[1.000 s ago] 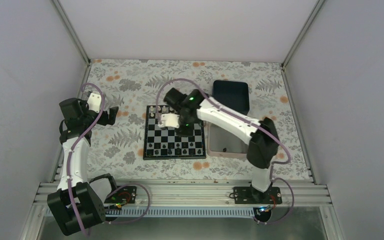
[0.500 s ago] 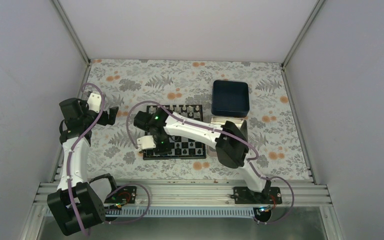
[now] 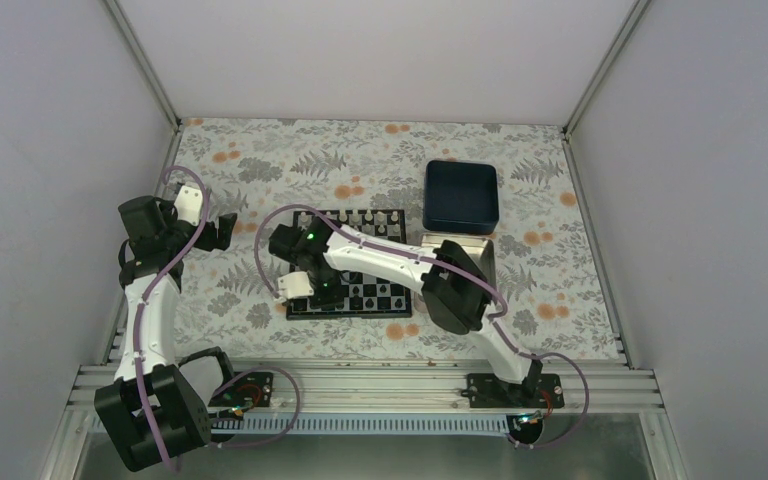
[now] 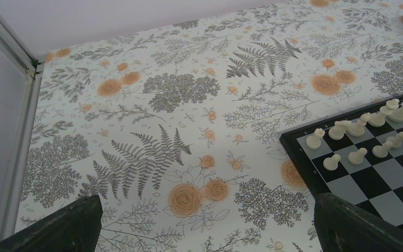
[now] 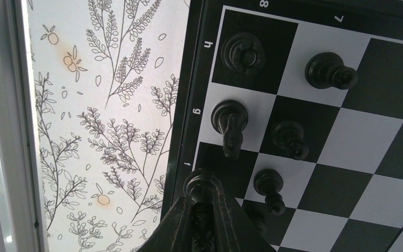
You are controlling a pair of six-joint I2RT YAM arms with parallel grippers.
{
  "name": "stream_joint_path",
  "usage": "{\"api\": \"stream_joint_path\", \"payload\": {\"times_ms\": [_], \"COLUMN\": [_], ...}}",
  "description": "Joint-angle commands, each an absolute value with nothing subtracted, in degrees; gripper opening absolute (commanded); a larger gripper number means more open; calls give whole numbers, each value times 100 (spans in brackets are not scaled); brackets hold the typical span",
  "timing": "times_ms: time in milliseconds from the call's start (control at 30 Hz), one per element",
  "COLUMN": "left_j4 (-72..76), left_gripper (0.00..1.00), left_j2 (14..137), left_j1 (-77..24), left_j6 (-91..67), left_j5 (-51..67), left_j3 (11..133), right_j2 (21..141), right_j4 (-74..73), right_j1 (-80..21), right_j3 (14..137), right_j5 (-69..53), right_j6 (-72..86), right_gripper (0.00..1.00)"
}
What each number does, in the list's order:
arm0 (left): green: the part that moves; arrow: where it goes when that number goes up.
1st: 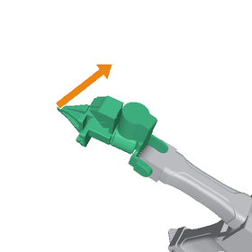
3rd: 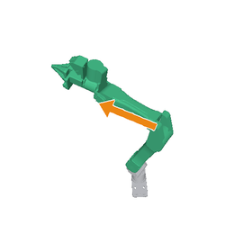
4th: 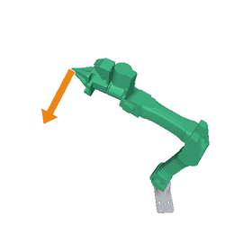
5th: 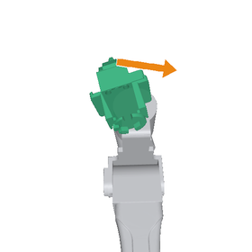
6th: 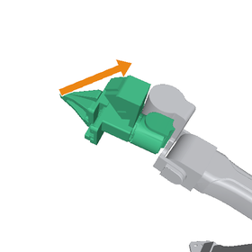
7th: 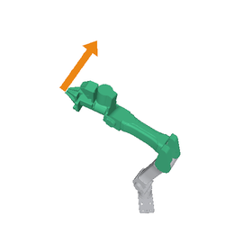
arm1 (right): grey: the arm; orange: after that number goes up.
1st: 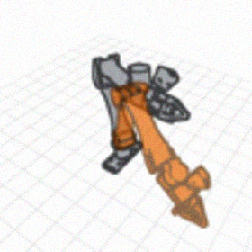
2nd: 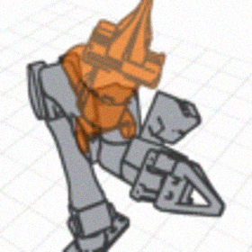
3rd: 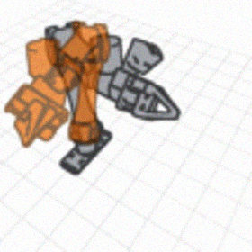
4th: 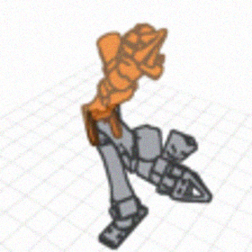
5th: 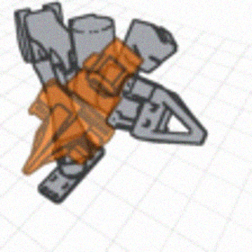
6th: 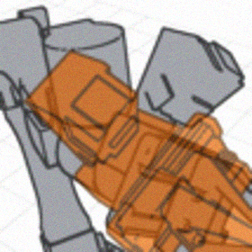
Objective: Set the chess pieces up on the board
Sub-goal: Place the chess piece on the chessboard.
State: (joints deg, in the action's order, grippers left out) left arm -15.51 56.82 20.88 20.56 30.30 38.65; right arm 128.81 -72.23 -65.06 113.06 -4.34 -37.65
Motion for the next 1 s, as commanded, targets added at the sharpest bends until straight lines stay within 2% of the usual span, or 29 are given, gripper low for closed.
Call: {"api": "stream_joint_path", "payload": {"times_ms": [0,967], "left_j4": [-1528,-1519], "left_gripper": [100,100], "left_j2": [5602,5649], "left_j1": [2127,2135], "left_j6": [2127,2132], "left_j5": [3177,3208], "left_j3": [3864,3850], "right_j2": [13030,13247], "right_j4": [-7234,-7261], "right_j1": [-6446,-6302], "right_j3": [11320,11614], "right_j5": [-332,-547], "right_j6": [-3805,-3877], "right_gripper": [11,12]}}
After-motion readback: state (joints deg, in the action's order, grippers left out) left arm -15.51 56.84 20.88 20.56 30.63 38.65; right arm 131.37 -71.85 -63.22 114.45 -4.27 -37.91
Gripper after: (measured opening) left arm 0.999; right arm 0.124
